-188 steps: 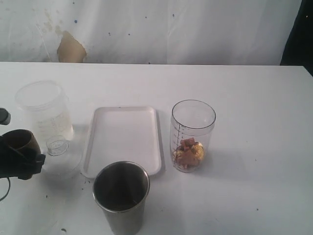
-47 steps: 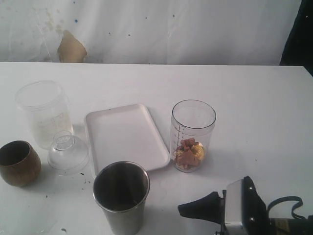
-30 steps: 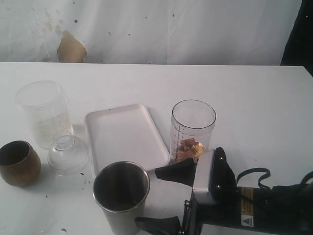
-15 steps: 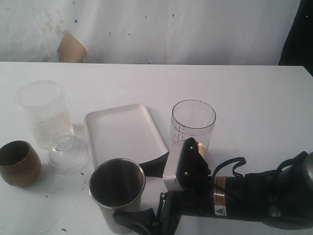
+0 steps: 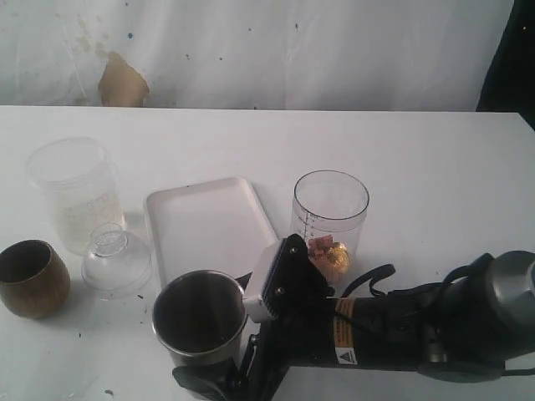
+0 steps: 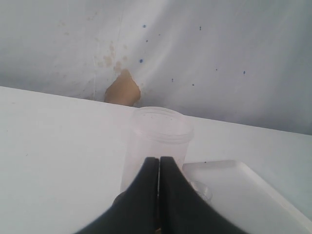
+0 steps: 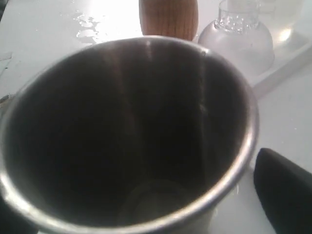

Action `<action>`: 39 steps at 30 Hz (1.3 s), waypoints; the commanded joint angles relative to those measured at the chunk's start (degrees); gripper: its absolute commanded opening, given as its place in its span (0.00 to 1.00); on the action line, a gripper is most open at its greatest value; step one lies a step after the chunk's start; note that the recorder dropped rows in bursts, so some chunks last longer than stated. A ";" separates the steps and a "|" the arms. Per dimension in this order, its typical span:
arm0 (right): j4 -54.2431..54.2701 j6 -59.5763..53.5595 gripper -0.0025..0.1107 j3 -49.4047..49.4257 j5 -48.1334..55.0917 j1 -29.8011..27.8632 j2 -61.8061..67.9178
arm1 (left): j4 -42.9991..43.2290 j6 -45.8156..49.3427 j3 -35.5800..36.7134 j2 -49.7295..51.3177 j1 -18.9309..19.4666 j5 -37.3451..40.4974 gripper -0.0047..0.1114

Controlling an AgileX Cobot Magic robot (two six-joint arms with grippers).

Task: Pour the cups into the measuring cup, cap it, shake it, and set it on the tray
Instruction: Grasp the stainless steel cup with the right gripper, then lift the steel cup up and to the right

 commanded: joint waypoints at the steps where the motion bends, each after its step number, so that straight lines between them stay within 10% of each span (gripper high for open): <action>1: 0.47 1.83 0.95 -1.71 -0.02 1.12 1.62 | 0.04 -0.31 0.31 -0.28 -0.26 -0.66 0.05; 10: 1.55 3.52 0.91 -3.44 -1.78 1.22 3.54 | 0.04 -0.31 0.31 -0.28 -0.26 -0.78 0.05; 18: 0.98 4.81 0.02 -3.44 -1.53 1.22 2.61 | 0.04 -0.31 0.31 -0.28 -0.26 -0.78 0.05; 27: -0.22 12.22 0.02 -3.44 0.69 1.22 -10.86 | 0.04 -0.31 0.31 -0.28 -0.26 -0.78 0.05; 39: -0.33 22.47 0.02 -3.44 31.72 1.22 -34.90 | 0.04 -0.31 0.31 -0.28 -0.26 -0.78 0.05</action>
